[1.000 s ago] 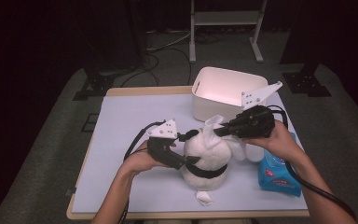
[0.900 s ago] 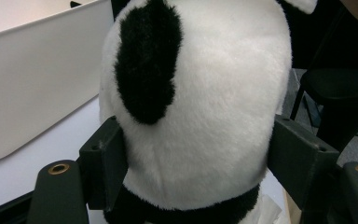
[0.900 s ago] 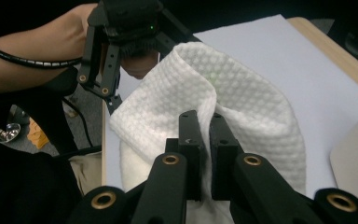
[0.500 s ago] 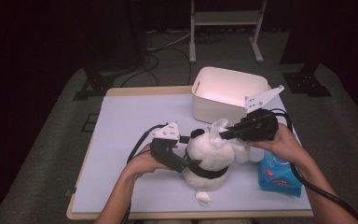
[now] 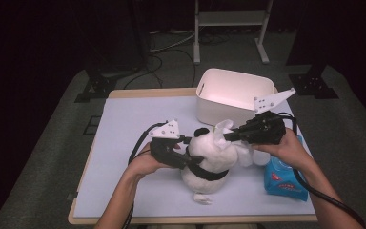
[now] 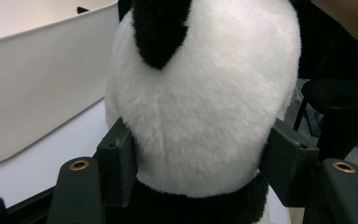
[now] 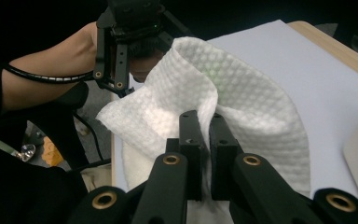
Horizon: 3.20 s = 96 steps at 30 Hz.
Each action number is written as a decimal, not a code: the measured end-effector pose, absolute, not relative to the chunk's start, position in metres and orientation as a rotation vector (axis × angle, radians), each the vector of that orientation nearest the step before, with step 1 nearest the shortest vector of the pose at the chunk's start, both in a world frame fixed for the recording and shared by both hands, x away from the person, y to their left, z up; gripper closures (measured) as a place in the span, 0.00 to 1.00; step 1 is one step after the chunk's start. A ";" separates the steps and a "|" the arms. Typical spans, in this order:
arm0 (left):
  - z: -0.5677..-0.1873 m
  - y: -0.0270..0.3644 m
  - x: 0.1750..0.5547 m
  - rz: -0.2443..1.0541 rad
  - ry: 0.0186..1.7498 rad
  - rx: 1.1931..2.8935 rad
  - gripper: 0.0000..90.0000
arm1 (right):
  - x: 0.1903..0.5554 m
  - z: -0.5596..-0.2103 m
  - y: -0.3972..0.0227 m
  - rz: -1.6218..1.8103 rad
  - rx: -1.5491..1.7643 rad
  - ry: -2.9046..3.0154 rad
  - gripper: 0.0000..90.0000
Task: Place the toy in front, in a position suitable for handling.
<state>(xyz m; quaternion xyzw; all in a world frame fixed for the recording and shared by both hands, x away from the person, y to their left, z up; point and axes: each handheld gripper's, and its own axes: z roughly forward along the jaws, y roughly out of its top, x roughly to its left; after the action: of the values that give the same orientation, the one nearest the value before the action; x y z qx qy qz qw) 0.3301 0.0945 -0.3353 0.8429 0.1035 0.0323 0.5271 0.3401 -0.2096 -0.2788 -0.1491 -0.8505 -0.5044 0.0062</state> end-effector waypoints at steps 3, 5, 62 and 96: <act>-0.333 0.096 0.328 0.086 0.237 2.031 0.39 | 0.340 -0.280 -0.210 -1.578 -0.468 -2.650 0.95; -0.331 0.094 0.328 0.085 0.235 2.041 0.39 | 0.339 -0.277 -0.211 -1.579 -0.464 -2.652 0.95; -0.366 0.085 0.324 0.020 0.285 2.147 0.21 | 0.334 -0.291 -0.240 -1.442 -0.572 -2.758 0.96; -0.360 0.078 0.323 0.057 0.201 2.171 0.40 | 0.331 -0.306 -0.261 -1.510 -0.625 -2.678 0.96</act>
<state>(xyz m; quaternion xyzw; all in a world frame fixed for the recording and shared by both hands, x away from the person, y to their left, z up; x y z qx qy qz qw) 0.3233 0.0782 -0.3603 0.8829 0.0819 0.0234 0.4618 0.3310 -0.2606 -0.3063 -0.1991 -0.8537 -0.4812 0.0021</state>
